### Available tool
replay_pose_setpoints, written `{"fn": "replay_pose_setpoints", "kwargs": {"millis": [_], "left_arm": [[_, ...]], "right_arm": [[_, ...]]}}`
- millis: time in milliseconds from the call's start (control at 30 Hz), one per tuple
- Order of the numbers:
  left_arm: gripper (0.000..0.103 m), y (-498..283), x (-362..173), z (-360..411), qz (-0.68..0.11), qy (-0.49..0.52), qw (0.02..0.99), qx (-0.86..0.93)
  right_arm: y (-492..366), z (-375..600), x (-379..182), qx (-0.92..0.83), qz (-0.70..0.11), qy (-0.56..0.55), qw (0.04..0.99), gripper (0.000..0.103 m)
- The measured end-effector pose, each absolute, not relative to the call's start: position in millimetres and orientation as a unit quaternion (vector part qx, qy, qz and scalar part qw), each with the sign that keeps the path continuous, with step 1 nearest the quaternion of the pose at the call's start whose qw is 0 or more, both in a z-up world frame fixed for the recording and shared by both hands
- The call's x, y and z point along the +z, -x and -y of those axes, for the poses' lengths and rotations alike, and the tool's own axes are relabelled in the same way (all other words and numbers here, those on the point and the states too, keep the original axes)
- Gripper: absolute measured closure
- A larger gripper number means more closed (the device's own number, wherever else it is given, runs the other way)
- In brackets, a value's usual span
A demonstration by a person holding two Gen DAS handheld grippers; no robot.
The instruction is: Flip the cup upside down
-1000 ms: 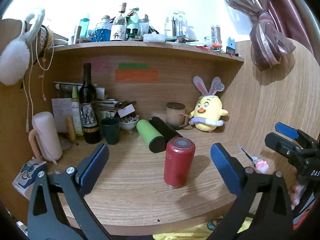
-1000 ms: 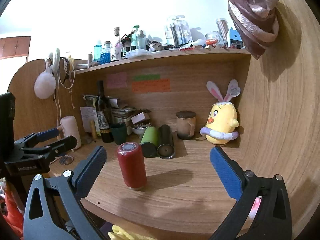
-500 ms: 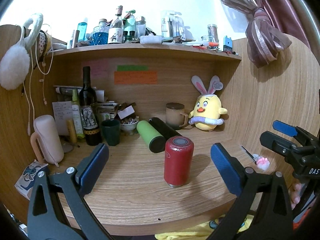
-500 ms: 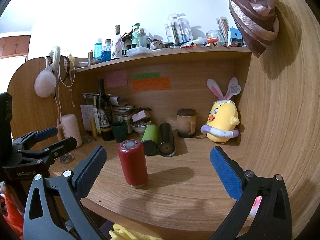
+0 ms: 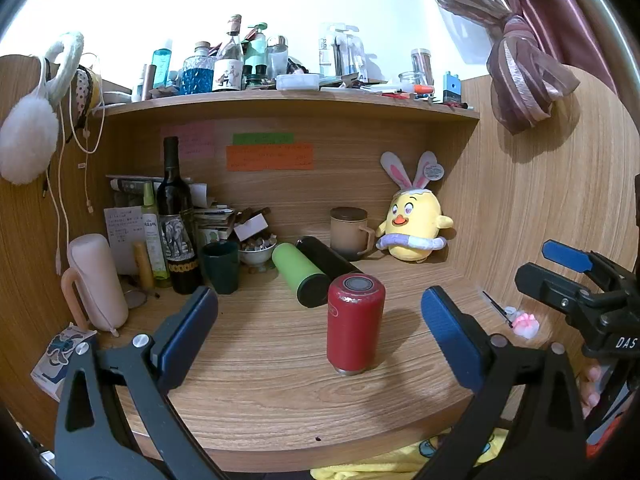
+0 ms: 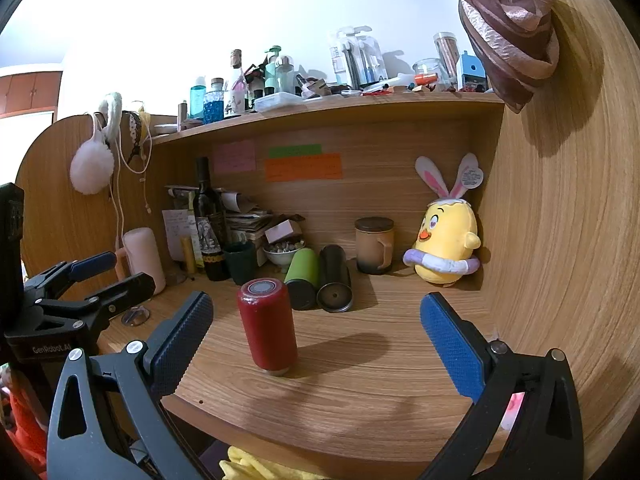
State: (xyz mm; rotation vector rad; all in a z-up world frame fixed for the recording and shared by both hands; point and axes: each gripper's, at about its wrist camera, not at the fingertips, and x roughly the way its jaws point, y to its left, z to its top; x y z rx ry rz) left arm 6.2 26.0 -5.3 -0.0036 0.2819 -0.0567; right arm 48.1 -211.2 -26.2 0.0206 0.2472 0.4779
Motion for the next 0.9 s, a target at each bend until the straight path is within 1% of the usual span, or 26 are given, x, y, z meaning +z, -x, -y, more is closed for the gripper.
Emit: {"fn": "replay_pose_setpoints", "kwargs": {"millis": [900], "left_arm": [[0.0, -5.3, -4.6, -23.2, -0.14, 0.001, 0.99, -0.027]], "right_arm": [[-45.7, 207.9, -26.9, 0.234, -0.122, -0.012, 0.964, 0.0]]}}
